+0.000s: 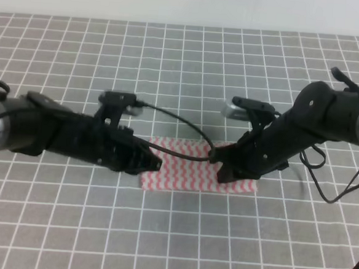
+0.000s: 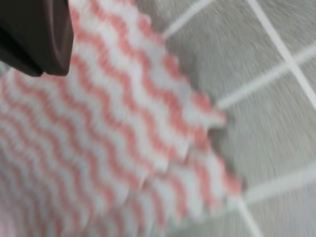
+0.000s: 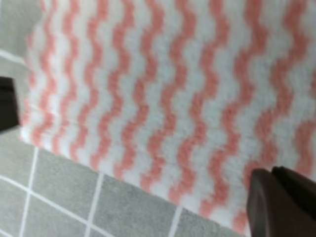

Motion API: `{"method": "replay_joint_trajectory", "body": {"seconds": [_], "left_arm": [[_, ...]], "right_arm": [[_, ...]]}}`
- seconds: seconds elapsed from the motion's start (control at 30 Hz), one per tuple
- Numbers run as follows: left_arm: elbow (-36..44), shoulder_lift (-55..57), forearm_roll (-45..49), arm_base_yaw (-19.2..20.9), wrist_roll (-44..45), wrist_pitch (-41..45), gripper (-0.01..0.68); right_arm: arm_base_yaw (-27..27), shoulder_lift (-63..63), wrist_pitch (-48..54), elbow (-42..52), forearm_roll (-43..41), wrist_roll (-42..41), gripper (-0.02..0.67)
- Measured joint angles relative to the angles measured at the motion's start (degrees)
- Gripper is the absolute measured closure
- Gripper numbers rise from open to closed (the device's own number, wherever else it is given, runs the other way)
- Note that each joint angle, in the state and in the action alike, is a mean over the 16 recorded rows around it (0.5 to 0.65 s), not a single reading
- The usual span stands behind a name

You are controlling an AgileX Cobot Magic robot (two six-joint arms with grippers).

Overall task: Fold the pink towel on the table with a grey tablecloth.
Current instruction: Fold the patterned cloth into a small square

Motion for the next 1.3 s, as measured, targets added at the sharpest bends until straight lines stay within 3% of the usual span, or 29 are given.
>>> {"method": "replay_joint_trajectory", "body": {"seconds": [0.67, 1.3], "left_arm": [[-6.0, 1.4, -1.7, 0.0, 0.0, -3.1, 0.677], [-7.4, 5.6, -2.2, 0.0, 0.0, -2.3, 0.676]], "right_arm": [[-4.2, -0.1, 4.1, -4.4, -1.2, 0.1, 0.66], [-5.5, -0.1, 3.9, -5.1, -4.1, 2.9, 0.417]]}}
